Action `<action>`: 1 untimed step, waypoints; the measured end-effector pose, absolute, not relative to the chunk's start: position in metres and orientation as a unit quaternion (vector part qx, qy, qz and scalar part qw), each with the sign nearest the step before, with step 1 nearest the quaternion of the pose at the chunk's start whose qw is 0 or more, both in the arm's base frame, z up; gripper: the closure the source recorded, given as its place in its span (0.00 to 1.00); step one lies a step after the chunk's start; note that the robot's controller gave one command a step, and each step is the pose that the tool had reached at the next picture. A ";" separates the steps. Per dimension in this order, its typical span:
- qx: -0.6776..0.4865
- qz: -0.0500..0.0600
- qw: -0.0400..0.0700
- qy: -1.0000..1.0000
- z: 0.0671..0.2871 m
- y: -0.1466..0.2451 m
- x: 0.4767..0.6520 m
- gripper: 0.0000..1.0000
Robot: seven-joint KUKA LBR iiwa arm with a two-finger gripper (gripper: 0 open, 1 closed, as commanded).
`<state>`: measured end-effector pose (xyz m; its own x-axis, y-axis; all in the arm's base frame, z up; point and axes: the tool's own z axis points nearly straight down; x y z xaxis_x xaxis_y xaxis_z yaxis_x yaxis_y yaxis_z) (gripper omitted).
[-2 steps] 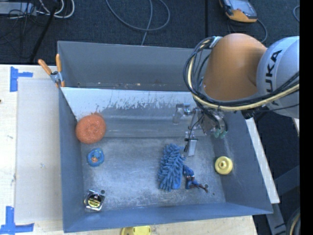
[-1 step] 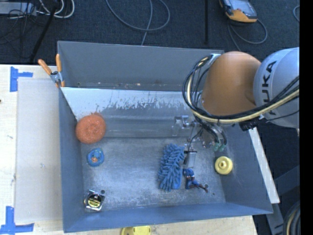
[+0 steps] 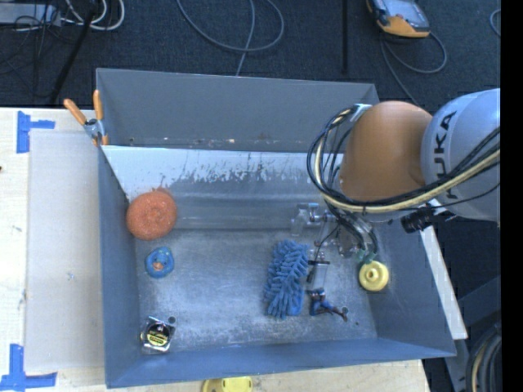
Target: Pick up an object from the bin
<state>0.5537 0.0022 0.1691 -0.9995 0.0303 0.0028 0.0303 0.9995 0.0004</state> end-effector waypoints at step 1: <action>0.016 0.000 -0.001 -1.000 0.125 0.007 0.571 0.00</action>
Offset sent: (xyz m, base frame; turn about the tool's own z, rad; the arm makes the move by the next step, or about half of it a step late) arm 0.0199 -0.0023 -0.0915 -0.0695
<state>0.5707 0.0074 0.1245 -0.9995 -0.0318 -0.0024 -0.0318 0.9995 0.0000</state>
